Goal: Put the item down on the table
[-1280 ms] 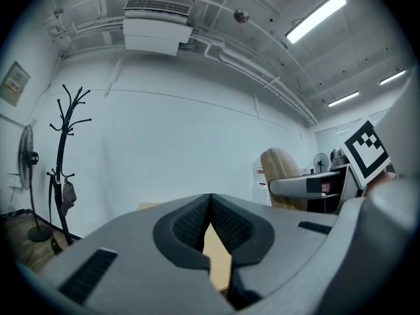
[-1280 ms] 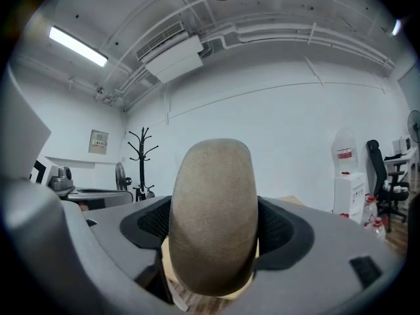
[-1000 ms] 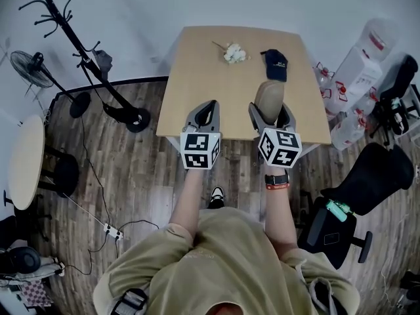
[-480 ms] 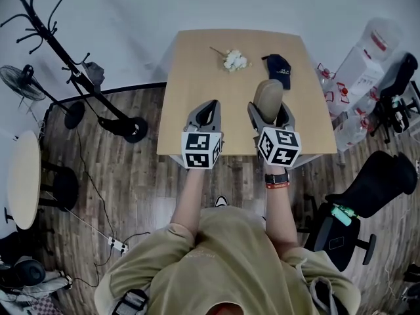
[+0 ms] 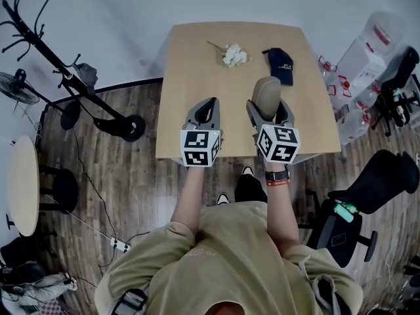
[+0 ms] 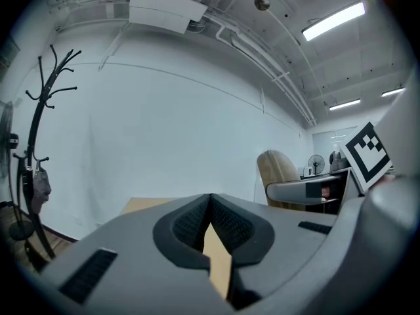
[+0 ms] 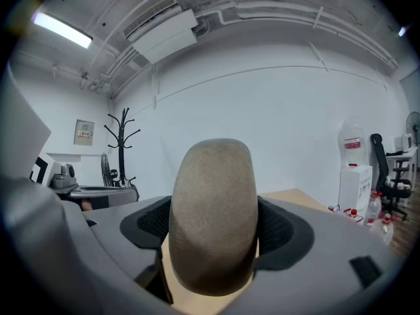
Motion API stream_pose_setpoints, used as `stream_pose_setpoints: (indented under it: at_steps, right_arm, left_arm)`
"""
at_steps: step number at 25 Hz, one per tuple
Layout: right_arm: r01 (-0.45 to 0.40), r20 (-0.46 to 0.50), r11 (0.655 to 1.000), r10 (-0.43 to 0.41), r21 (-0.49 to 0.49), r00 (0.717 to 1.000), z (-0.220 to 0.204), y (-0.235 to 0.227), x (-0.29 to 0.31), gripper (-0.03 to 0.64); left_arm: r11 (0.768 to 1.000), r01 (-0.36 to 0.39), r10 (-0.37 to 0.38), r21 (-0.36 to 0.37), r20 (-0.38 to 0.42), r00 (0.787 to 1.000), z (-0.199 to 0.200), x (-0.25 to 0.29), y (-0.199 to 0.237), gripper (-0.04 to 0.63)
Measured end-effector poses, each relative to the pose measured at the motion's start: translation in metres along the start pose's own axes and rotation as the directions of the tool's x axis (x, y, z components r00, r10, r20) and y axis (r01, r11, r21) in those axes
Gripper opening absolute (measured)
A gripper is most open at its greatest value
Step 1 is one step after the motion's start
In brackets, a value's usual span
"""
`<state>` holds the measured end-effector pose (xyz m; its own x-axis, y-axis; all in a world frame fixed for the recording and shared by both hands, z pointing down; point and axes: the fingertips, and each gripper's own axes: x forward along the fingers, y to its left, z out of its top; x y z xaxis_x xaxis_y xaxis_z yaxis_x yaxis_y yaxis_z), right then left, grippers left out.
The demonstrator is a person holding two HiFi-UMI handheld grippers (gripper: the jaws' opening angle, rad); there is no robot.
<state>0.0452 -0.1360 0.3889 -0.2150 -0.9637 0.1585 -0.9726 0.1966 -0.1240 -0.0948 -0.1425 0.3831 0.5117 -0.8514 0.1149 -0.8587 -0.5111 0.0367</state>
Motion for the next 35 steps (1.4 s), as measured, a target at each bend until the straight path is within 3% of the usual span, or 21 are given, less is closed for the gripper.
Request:
stream_pose_setpoints:
  at_steps: [14,35]
  right_arm:
    - [-0.037,-0.056,0.999,0.037,-0.003,0.998,-0.007,-0.044,0.108,0.394]
    - [-0.063,-0.249,0.998,0.066,0.020,0.966,-0.077,-0.096,0.229,0.394]
  left_arm:
    - [0.998,-0.056,0.056,0.000,-0.033,0.998,-0.010,0.097,0.035,0.023]
    - [0.994,-0.079,0.066,-0.070,-0.172,0.983,-0.073,0.203,0.073,0.023]
